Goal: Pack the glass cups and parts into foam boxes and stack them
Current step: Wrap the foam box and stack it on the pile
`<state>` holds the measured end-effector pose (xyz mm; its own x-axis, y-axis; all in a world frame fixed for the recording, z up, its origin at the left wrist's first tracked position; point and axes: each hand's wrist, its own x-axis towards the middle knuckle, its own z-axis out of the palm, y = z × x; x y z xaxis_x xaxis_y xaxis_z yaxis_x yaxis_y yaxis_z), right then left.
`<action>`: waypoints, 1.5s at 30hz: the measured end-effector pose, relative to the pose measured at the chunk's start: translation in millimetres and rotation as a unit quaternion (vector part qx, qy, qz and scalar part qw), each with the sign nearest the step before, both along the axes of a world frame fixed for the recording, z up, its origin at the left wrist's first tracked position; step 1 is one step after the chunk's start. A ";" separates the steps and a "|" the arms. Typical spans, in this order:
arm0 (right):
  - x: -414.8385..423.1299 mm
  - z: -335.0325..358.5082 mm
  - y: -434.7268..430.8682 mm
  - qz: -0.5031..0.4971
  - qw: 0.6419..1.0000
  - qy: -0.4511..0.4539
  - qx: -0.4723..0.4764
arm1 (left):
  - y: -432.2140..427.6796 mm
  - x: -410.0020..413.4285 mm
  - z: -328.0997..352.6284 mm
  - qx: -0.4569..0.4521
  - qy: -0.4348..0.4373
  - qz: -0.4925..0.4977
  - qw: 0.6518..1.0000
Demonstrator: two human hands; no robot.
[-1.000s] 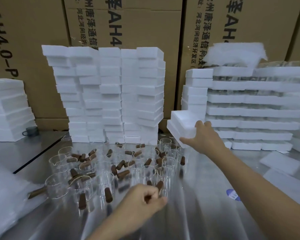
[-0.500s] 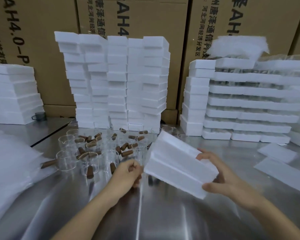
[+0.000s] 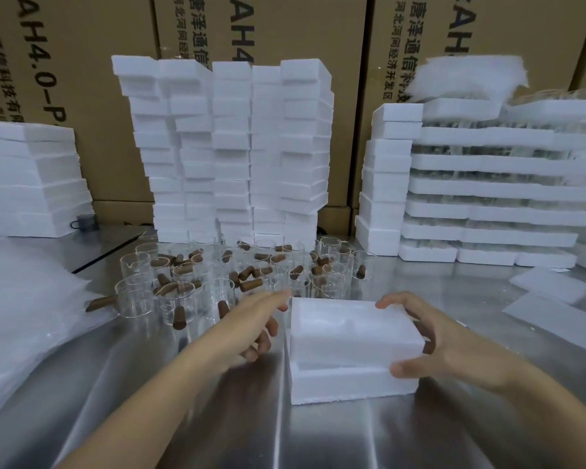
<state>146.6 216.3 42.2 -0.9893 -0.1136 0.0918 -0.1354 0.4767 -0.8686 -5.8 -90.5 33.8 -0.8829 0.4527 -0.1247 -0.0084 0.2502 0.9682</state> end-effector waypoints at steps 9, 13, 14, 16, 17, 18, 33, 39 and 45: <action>-4.4 -12.1 -6.5 -0.037 0.998 -0.005 0.040 | 1.7 3.1 0.6 0.043 0.020 -0.045 0.998; -4.2 -10.7 0.0 -0.048 0.997 -0.009 0.058 | 6.5 0.2 -5.0 0.061 0.032 -0.059 0.996; -2.6 -8.0 2.8 -0.050 0.997 -0.009 0.066 | 7.9 1.5 -5.7 0.071 0.031 -0.062 0.995; 1.7 0.1 12.8 -0.064 0.995 -0.003 0.075 | 10.7 5.2 -5.0 0.088 0.027 -0.067 0.993; 4.0 5.3 18.9 -0.080 0.994 0.008 0.067 | 11.4 6.1 -4.5 0.091 0.031 -0.063 0.993; 6.3 10.6 25.6 -0.103 0.993 0.027 0.050 | 11.4 5.9 -4.2 0.092 0.039 -0.056 0.993; 0.2 0.0 77.4 -0.455 0.879 0.121 0.069 | 7.1 -3.3 -8.5 0.046 0.121 0.007 0.992; 3.1 -13.9 92.7 -0.486 0.862 -0.043 0.133 | 6.2 -3.3 -5.1 0.030 0.166 0.024 0.985; -1.3 -14.9 85.7 -0.491 0.864 -0.009 0.110 | 3.9 -3.2 -0.1 0.029 0.184 0.033 0.982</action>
<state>145.3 302.0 27.3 -0.6191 0.7693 0.1579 0.4412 0.5070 -0.7405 -8.9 -86.5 33.8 -0.8910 0.3896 0.2332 0.3310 0.2057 0.9209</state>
